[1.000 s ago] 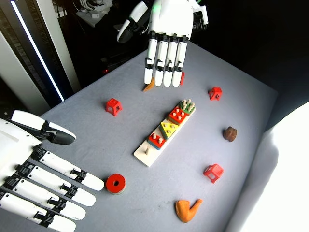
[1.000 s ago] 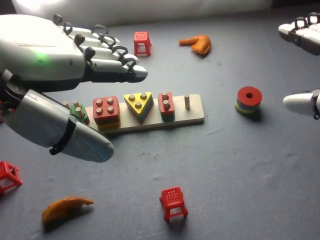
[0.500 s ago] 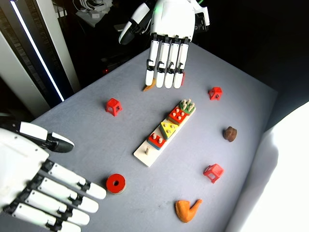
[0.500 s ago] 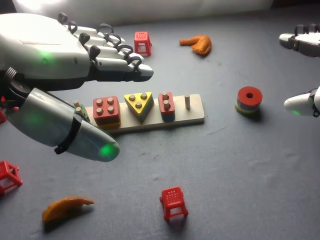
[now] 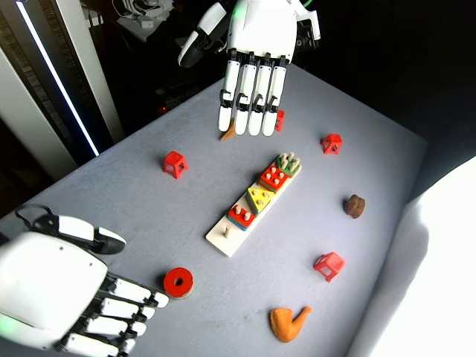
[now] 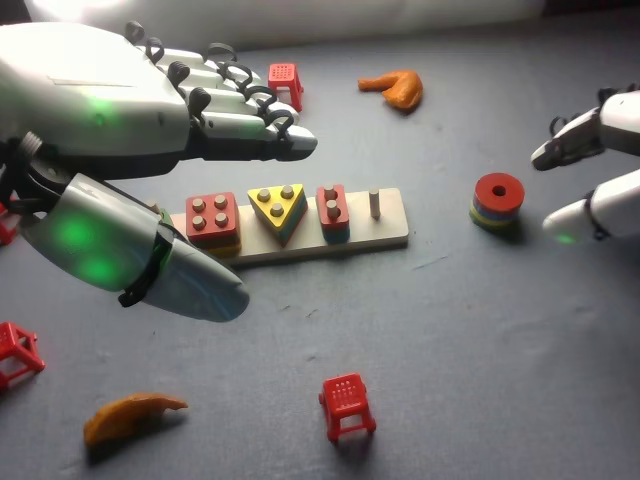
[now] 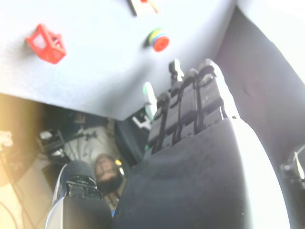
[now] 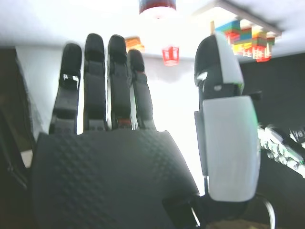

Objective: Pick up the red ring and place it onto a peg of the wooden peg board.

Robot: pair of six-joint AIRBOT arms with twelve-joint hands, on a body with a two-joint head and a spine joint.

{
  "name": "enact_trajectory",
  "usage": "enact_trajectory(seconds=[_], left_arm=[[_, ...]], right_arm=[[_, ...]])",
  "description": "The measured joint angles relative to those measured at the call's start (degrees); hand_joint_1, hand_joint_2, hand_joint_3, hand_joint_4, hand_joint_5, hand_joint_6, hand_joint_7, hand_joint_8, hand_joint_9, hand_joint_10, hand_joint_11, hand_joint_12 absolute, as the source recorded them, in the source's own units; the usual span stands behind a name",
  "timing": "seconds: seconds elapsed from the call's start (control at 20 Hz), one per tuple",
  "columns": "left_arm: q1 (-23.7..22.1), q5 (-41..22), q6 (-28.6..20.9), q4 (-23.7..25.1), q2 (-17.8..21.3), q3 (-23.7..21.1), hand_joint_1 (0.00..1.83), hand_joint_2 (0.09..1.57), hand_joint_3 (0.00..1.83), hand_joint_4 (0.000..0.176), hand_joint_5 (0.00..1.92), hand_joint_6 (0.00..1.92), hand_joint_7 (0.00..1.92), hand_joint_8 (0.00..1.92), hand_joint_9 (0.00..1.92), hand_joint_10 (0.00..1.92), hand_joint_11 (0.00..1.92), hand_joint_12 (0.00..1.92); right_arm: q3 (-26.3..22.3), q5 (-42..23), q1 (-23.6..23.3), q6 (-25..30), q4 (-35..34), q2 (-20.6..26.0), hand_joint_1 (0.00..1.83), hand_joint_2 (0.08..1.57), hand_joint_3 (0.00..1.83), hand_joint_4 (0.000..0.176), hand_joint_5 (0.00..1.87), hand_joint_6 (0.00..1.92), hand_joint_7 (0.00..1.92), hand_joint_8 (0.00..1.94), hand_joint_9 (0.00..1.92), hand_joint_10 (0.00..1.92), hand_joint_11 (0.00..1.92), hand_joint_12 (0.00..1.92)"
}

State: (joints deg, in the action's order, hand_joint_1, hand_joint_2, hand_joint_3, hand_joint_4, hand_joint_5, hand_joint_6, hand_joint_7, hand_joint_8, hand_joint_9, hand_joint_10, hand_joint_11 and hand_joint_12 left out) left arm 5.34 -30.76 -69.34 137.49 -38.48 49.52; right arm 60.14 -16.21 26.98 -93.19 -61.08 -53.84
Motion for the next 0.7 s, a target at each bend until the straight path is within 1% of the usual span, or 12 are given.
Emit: enact_trajectory(seconds=[0.05,0.1,0.15,0.2,0.25,0.3,0.35,0.45,0.55,0.65,0.7], left_arm=[[0.0,0.0,0.0,0.02,0.0,0.0,0.0,1.02,0.02,0.0,0.0,0.0,0.0,0.0,0.0,0.0,0.0,0.0],[-0.09,-0.04,0.0,0.02,0.0,0.02,0.0,1.02,0.02,0.0,0.0,0.0,0.0,0.0,0.0,0.0,0.0,0.0],[-0.2,-0.15,0.0,0.0,0.0,0.11,0.0,1.04,0.02,0.0,0.0,0.0,0.0,0.0,0.0,0.0,0.0,0.0],[-0.24,-0.17,0.0,0.0,0.0,0.11,0.0,1.04,0.03,0.0,0.0,0.0,0.0,0.0,0.0,0.0,0.0,0.0],[-0.31,-0.17,0.0,0.04,0.0,0.11,0.0,1.04,0.02,0.0,0.0,0.0,0.0,0.0,0.0,0.0,0.0,0.0],[-0.31,-0.2,0.0,0.04,0.0,0.11,0.0,1.04,0.02,0.0,0.0,0.0,0.0,0.0,0.0,0.0,0.0,0.0],[-0.31,-0.2,0.0,0.02,0.0,0.11,0.0,1.04,0.02,0.0,0.0,0.0,0.0,0.0,0.0,0.0,0.0,0.0],[-0.35,-0.44,0.0,-0.02,0.0,0.26,0.0,1.03,0.02,0.0,0.0,0.0,0.0,0.0,0.0,0.0,0.0,0.0],[-0.61,-0.46,0.0,0.15,0.0,0.55,0.0,1.04,0.02,0.0,0.0,0.0,0.0,0.0,0.0,0.0,0.0,0.0],[-0.83,-0.24,0.0,0.04,0.0,0.7,0.0,1.04,0.02,0.0,0.0,0.0,0.0,0.0,0.0,0.0,0.0,0.0],[-0.83,-0.5,-0.02,0.04,0.0,0.7,0.0,1.04,0.02,0.0,0.0,0.0,0.0,0.0,0.0,0.0,0.0,0.0]], right_arm=[[0.96,-0.11,0.02,-0.28,0.0,-1.09,0.69,1.01,0.0,0.0,0.59,0.1,0.15,0.0,0.13,0.0,0.0,0.38],[1.97,-0.26,0.07,-0.94,0.02,-2.21,0.68,1.02,0.0,0.0,0.6,0.1,0.15,0.01,0.11,0.0,0.0,0.32],[3.06,-0.35,0.07,-1.51,0.02,-3.28,0.73,1.01,0.0,0.0,0.59,0.09,0.16,0.01,0.12,0.01,0.0,0.35],[3.82,-0.57,0.07,-1.9,0.0,-4.02,0.72,1.02,0.0,0.0,0.5,0.05,0.13,0.0,0.12,0.01,0.0,0.32],[4.28,-1.07,0.07,-2.95,-0.07,-4.52,0.67,1.03,0.0,0.0,0.41,0.02,0.15,0.01,0.16,0.02,0.0,0.44],[4.37,-1.66,0.09,-3.63,-0.15,-4.83,0.65,1.04,0.01,0.0,0.32,0.0,0.13,0.0,0.14,0.01,0.0,0.42],[4.63,-2.49,0.07,-4.37,-0.2,-5.22,0.69,1.03,0.0,0.0,0.32,0.0,0.19,0.02,0.16,0.02,0.0,0.41],[5.05,-3.02,0.07,-4.37,-0.17,-5.53,0.71,1.01,0.0,0.0,0.26,0.0,0.22,0.02,0.19,0.02,0.0,0.44],[5.64,-3.04,0.07,-4.39,-0.17,-6.03,0.68,1.02,0.0,0.0,0.27,0.0,0.22,0.01,0.18,0.01,0.0,0.45],[6.62,-3.06,0.07,-4.42,-0.15,-7.04,0.74,1.01,0.0,0.0,0.31,0.02,0.23,0.01,0.19,0.02,0.0,0.44],[8.28,-2.78,0.11,-5.31,-0.2,-8.9,0.78,1.0,0.0,0.0,0.39,0.04,0.17,0.0,0.14,0.0,0.0,0.4]])
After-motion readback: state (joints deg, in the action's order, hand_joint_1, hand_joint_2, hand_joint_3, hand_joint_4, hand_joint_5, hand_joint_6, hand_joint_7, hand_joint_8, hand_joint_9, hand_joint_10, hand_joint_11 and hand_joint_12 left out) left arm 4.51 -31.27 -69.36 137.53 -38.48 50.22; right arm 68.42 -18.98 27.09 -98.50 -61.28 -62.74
